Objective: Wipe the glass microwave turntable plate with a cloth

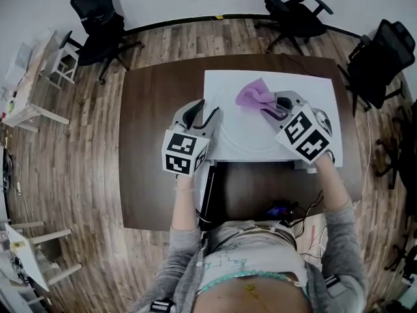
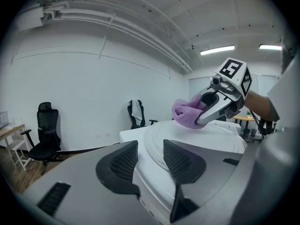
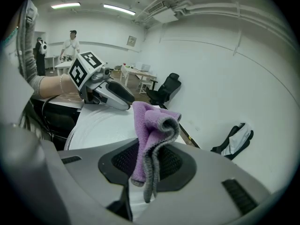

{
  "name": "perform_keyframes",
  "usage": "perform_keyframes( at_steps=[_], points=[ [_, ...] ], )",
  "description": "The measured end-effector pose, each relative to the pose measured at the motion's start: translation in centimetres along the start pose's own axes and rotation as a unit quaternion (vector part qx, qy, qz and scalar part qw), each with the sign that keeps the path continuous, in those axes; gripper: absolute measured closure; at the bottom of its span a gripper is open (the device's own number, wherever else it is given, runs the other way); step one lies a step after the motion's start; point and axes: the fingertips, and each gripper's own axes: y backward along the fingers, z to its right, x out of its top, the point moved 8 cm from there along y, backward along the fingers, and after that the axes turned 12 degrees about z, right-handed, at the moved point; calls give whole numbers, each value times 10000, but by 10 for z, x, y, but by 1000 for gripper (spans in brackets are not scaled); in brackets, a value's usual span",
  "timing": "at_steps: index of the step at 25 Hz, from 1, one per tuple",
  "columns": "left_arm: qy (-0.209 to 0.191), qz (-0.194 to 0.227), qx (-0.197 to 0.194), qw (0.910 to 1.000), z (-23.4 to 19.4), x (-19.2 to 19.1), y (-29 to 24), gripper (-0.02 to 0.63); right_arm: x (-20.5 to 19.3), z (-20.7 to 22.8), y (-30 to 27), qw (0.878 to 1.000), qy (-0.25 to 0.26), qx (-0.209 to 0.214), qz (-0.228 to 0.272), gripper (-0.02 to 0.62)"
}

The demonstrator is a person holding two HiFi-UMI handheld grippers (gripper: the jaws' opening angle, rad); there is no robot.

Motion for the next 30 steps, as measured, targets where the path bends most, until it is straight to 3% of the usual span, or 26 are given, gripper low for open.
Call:
perform_keyframes(
  at_steps=[8, 23, 30],
  points=[
    [-91, 11, -44, 9999, -1, -1, 1, 437, 9, -5, -20, 9994, 208, 152, -215, 497],
    [-167, 8, -35, 9999, -2, -1, 1, 437, 1, -19, -3, 9978, 328, 248, -511, 497],
    [-162, -2, -35, 9999, 1, 0, -2, 437, 9, -29, -9, 9971, 453, 428, -433, 497]
  ],
)
